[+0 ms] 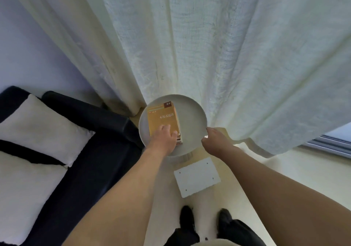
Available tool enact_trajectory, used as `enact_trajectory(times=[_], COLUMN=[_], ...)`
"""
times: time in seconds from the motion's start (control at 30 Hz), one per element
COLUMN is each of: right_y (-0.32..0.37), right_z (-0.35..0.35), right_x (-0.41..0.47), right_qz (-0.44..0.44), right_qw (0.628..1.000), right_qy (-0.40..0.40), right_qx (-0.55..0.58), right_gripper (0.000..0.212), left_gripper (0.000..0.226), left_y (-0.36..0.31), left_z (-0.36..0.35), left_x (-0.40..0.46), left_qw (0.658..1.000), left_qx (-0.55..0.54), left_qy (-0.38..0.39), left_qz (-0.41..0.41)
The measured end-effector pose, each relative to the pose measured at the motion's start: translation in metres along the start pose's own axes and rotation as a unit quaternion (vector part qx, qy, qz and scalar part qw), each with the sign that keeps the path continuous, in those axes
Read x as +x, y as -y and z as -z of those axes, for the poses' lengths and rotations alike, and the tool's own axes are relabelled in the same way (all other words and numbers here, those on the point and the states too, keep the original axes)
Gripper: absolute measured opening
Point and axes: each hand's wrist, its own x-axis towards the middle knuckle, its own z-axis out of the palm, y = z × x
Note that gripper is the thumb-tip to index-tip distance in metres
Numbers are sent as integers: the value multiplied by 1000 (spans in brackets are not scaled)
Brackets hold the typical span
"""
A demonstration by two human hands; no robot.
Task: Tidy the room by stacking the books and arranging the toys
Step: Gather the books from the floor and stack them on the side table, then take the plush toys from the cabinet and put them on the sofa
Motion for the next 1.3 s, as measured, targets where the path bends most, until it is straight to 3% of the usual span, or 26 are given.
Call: enact_trajectory(times=[0.2, 0.3, 0.6, 0.8, 1.3], right_y=[-46, -88, -290, -427, -644], right_z=[21, 43, 99, 131, 198], right_x=[-47, -70, -136, -198, -227], right_qz=[-9, -8, -83, -142, -268], right_qw=[999, 999, 989, 975, 930], right_qy=[-2, -18, -78, -107, -122], right_qx=[36, 46, 98, 132, 220], right_gripper=[58, 57, 48, 47, 54], left_gripper=[51, 45, 47, 49, 53], left_y=[-49, -87, -256, -373, -590], left_z=[-19, -47, -174, -273, -418], left_x=[-25, -34, -86, -132, -146], left_qw=[999, 999, 994, 978, 922], left_qx=[12, 23, 19, 93, 192], left_qy=[2, 15, 29, 78, 162], left_qz=[-31, -46, -101, -171, -296])
